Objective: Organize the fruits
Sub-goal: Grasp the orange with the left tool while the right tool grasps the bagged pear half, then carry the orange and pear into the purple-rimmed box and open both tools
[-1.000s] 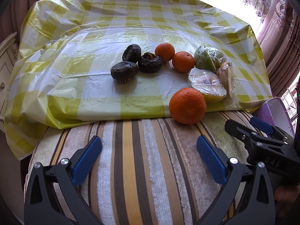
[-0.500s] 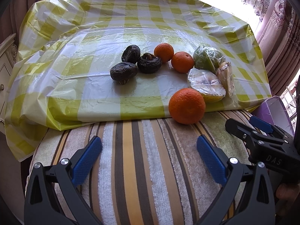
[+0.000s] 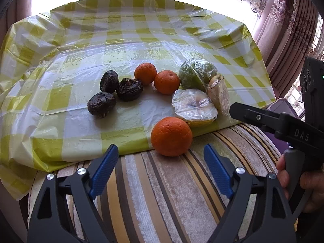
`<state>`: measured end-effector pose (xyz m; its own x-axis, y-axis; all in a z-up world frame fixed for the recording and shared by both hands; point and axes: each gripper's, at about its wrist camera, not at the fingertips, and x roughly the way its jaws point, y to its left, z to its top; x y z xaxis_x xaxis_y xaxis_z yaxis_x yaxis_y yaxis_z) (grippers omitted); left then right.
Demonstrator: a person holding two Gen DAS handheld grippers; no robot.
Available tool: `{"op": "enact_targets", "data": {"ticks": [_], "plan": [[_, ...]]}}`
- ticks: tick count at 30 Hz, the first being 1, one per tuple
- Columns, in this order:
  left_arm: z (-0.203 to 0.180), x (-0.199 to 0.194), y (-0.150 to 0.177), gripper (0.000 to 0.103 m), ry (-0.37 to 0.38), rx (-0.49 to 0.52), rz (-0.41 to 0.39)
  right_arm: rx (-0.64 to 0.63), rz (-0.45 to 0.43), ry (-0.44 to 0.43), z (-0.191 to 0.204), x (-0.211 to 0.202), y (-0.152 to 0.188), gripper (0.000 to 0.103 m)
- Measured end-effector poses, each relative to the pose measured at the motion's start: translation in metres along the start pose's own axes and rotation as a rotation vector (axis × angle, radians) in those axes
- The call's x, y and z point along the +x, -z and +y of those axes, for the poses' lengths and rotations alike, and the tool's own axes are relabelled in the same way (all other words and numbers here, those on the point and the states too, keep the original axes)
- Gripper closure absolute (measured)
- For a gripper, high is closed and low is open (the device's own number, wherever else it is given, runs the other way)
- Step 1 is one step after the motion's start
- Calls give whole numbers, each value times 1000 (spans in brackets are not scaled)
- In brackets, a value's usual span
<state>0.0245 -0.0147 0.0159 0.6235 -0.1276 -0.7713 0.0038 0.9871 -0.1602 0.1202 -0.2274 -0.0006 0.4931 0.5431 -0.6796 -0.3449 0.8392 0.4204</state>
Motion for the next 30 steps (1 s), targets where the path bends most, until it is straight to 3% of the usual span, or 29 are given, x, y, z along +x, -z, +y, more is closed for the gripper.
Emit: {"op": "enact_targets", "data": {"ticks": [5,11,13,16,30], "plan": [[-1,13,-12,36,32,5,21,20,4,-15,2,17,-18,8],[-4,20,-12,55,68,14,41,19,45,-28,6,39,-26,21],[-6,20,-11,57,69,21,40,12,51,-19,7,41,-25,32],[-6,20,-10,57,62,24,35,8,49,-11,7,41,-23,38],[-16,1,-5,58,49,8,-11,36,-4,-52,-16,2,-11,40]]}}
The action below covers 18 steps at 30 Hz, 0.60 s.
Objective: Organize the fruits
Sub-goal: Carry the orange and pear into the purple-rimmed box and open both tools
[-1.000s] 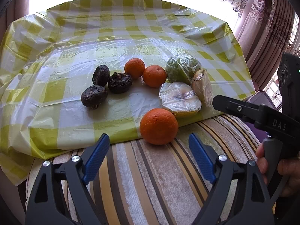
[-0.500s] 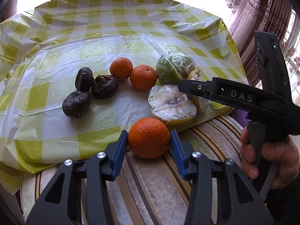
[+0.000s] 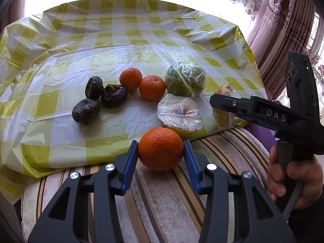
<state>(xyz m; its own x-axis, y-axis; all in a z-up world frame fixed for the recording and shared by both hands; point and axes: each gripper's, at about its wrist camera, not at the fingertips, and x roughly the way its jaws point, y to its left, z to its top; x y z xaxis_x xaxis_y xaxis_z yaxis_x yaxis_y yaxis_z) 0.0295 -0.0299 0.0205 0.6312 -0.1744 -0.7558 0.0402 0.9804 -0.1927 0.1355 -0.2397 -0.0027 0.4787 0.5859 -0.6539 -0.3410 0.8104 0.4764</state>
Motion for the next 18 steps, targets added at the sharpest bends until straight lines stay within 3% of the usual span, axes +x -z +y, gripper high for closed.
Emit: {"op": "enact_targets", "data": {"ticks": [9,18], "plan": [[-22,-11,-6,58,3,35,-46,22,-44,17,-27,-45,3,40],[-99,5,-24,58,102,190,-44,61,-65,161,-93,-93,8,40]]}}
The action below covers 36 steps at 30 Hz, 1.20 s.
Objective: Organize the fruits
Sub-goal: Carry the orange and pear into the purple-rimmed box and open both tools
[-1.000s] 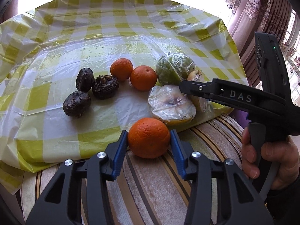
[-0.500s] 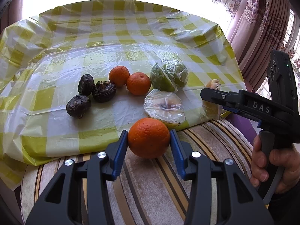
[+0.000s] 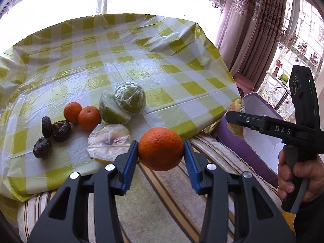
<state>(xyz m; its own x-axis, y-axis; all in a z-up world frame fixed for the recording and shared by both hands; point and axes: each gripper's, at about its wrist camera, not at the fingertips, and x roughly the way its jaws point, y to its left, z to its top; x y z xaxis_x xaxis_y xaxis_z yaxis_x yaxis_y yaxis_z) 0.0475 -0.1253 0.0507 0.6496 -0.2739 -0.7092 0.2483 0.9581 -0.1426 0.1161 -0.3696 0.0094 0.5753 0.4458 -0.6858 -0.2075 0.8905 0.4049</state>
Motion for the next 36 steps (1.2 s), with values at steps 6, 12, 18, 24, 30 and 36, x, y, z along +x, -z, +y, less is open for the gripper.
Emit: {"op": "enact_targets", "data": {"ticks": [6,12,18,24,30,36], "plan": [[-67,34,-26,58,101,150,9,46,-21,186,-65,-9,-4,40],[-131,79,-48,58,188,298,51,86,59,313,-114,2,2,40],[-178,133,-49,58,182,479,157,40,131,404,-131,11,3,40],[-201,176,-38,58,148,617,274,39,258,437,-149,33,1,40],[-216,196,-23,58,27,762,280,17,356,437,-153,58,1,40],[-220,212,-13,57,-24,841,292,26,424,436,-162,68,7,40]]}}
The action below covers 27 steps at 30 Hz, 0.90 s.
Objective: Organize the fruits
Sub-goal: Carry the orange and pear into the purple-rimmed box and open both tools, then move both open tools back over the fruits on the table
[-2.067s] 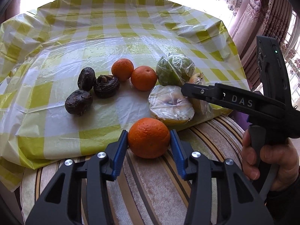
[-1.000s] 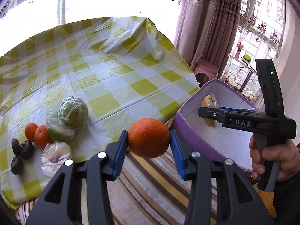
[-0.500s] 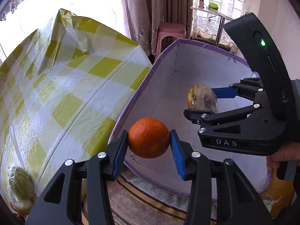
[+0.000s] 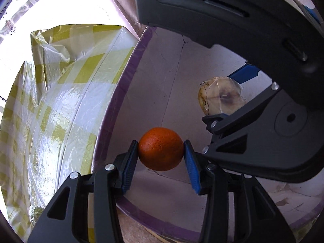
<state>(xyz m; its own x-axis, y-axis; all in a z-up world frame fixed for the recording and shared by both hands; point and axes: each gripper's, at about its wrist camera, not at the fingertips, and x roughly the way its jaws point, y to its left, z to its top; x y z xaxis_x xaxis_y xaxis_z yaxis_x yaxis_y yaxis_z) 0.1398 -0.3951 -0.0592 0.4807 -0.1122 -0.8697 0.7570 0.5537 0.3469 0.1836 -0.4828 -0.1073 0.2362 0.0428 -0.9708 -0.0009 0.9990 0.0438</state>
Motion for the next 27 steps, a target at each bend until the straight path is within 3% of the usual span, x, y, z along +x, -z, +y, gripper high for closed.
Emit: {"op": "enact_targets", "data": {"ticks": [10,13,14,18,23,27], "plan": [[3,2,4,55,-34,10,-7,32,0,9,-10,-2,2,30],[9,-2,6,46,-49,-5,-27,55,-26,10,-21,-6,1,26],[11,-4,7,36,-50,-16,-36,62,-37,5,-23,-9,1,23],[20,-13,11,34,-41,-50,-72,68,-139,-5,-27,-30,6,16],[21,-41,16,17,-85,-98,-172,103,-293,16,-21,-71,2,15],[25,-70,25,15,-103,-193,-249,158,-394,53,-13,-100,8,15]]}}
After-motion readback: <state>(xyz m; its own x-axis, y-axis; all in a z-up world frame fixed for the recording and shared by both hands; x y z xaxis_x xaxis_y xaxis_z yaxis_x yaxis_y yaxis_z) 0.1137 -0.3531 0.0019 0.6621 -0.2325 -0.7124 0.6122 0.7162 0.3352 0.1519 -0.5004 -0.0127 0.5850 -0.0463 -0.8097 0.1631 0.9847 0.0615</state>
